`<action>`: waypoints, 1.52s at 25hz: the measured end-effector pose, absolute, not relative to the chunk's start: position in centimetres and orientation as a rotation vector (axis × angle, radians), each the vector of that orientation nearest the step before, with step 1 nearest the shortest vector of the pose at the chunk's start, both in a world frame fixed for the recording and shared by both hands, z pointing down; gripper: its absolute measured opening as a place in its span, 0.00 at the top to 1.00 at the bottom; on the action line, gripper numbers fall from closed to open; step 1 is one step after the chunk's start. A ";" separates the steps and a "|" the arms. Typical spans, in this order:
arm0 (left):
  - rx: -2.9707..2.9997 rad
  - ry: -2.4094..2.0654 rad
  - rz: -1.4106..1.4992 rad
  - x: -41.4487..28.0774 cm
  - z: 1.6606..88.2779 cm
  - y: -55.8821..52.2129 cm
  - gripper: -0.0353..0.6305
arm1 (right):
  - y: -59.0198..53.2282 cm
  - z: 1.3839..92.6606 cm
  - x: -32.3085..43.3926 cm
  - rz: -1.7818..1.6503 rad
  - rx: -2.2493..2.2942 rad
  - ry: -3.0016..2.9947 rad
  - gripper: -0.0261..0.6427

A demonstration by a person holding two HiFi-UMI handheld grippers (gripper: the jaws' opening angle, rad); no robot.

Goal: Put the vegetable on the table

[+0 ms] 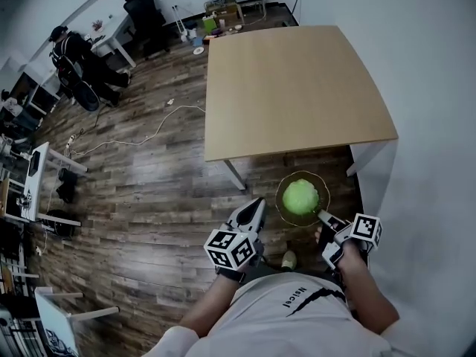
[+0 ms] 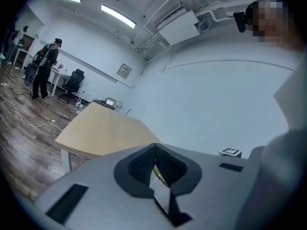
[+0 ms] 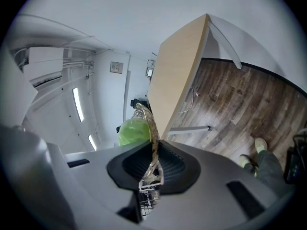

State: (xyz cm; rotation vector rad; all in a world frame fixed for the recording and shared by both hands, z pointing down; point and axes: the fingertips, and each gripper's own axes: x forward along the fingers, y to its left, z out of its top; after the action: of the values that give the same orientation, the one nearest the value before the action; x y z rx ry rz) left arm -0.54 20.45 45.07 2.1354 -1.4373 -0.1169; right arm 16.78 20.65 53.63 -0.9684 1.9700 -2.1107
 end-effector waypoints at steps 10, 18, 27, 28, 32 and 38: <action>2.131 -1.439 -0.096 -0.4 45.5 17.1 0.93 | 17.3 54.3 16.3 -2.139 -0.953 1.951 0.89; 2.158 -1.403 -0.088 -2.6 47.1 11.1 0.93 | 12.1 55.7 13.5 -2.123 -0.969 1.937 0.89; 2.242 -1.338 -0.052 -8.0 47.2 1.4 0.93 | 3.8 55.4 7.7 -2.072 -1.003 1.885 0.89; 2.254 -1.327 -0.046 -8.5 47.3 0.3 0.93 | 2.9 55.4 7.1 -2.068 -1.008 1.874 0.89; 2.304 -1.293 -0.029 -10.1 46.9 -3.3 0.93 | -0.2 55.1 5.0 -2.040 -1.016 1.822 0.89; 2.320 -1.274 -0.043 -11.9 47.5 -7.5 0.93 | -4.0 56.4 3.1 -2.035 -1.045 1.790 0.89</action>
State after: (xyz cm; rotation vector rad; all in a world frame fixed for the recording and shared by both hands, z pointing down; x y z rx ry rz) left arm -11.88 -7.51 47.53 2.3205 -1.2739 -0.0429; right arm 3.07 -3.98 56.45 -1.0448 1.7896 -2.0353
